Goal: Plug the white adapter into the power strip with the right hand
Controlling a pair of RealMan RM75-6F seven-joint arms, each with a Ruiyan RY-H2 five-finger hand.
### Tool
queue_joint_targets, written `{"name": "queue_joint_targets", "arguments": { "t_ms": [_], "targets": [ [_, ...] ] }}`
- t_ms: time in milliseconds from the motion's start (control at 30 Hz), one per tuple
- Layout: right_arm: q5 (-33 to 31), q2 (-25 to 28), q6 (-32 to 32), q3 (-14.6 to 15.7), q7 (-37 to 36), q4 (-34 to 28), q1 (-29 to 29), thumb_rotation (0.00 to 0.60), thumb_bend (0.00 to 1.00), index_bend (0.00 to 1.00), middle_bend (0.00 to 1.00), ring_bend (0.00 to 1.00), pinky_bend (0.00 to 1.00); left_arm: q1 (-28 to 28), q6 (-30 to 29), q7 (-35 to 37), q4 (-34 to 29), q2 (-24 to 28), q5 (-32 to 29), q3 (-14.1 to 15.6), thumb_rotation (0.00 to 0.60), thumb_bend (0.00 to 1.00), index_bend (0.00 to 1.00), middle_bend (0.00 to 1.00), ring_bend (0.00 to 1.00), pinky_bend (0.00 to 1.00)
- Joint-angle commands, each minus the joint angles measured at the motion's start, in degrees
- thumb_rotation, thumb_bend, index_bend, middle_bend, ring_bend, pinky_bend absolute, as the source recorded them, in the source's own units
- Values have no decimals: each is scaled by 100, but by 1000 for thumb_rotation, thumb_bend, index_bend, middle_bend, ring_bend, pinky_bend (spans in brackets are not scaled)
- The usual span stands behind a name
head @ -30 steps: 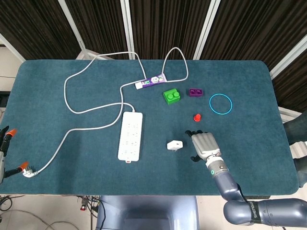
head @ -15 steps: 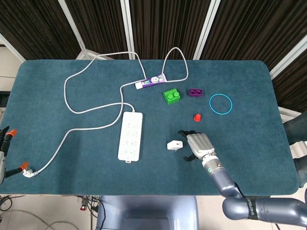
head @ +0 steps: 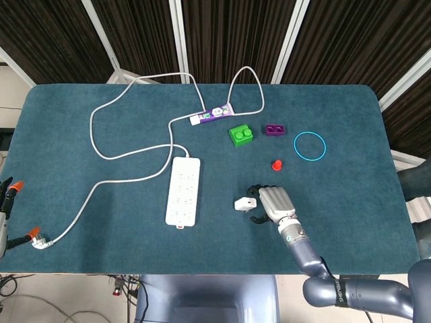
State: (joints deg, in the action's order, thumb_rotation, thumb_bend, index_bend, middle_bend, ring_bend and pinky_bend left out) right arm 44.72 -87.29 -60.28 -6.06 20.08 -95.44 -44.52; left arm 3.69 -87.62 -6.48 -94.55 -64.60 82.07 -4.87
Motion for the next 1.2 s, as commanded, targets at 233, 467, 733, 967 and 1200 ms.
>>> {"name": "queue_joint_targets", "arguments": {
  "t_ms": [233,467,733,967,1200],
  "targets": [
    [94,-317,-119,-175,-123,229,120,600,364,405,362,369,323,-3,-2,9,-7,9,-15,-6,600,102,124,0,0,0],
    [72,-496,-108,-254,-51,443,153,600,394,429,377,376,323,4,21,-2,-10,8,-30,-5,600,102,124,0,0,0],
    [65,-610,-44,-308,25,566,189,600,393,442,393,397,323,15,58,-1,-26,11,-29,10,600,102,124,0,0,0],
    [120,-678,22,-346,35,611,212,600,394,476,409,448,323,24,98,-13,-41,14,-60,15,600,102,125,0,0,0],
    [185,-777,63,-382,52,689,217,600,396,485,415,453,323,35,139,-43,-61,13,-98,16,600,102,125,0,0,0]
  ]
}}
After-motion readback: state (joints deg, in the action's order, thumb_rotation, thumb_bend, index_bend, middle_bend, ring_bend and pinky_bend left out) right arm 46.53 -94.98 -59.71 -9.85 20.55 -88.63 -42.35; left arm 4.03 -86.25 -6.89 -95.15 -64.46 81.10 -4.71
